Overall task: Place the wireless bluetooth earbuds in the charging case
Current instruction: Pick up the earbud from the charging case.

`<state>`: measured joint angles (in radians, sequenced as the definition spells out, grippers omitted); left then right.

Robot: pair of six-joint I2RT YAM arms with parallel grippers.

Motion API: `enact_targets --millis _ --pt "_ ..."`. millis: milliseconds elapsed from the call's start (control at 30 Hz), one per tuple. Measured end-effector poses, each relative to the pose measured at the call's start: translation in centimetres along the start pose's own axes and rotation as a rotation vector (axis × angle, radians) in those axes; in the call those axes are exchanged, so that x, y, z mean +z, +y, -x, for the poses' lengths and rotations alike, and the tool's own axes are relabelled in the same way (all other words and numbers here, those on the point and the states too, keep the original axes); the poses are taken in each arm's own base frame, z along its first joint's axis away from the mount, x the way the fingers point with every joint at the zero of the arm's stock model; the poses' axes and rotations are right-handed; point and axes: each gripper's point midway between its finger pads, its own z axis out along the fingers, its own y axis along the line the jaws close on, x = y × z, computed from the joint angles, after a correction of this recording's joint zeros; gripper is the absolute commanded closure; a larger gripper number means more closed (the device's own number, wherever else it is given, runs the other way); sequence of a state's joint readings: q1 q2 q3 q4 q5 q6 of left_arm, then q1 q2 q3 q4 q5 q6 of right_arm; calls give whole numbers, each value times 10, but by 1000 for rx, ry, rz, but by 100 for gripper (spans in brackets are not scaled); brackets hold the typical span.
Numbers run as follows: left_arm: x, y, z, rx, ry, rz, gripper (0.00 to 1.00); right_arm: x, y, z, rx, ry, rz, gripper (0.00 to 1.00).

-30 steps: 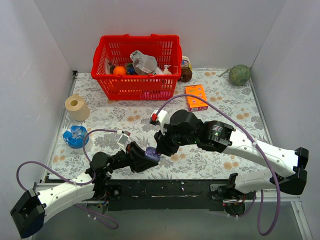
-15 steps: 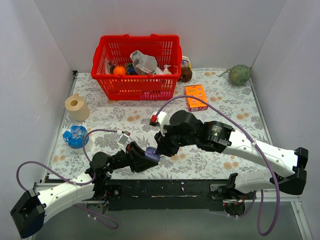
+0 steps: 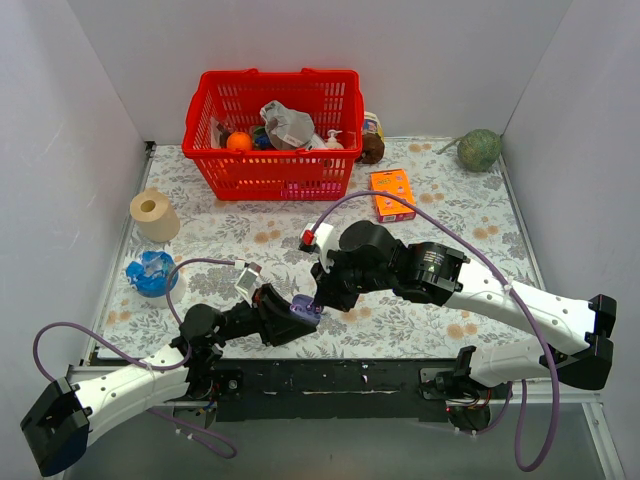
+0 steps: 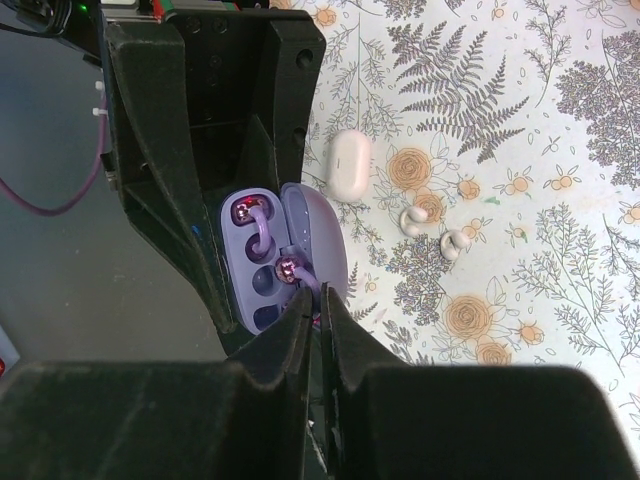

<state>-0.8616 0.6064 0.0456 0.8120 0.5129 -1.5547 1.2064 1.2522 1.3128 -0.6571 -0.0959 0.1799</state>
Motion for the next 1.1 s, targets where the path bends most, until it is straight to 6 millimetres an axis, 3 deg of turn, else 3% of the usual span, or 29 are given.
enact_targets --millis 133,733,1100 --pt "0 1 -1 -3 4 3 100 0 0 0 0 0 0 99" --pt "0 2 0 0 0 11 100 -1 6 0 3 3 32 99" --pt "2 -8 19 107 -87 -28 100 -19 10 13 -12 -74 39 99"
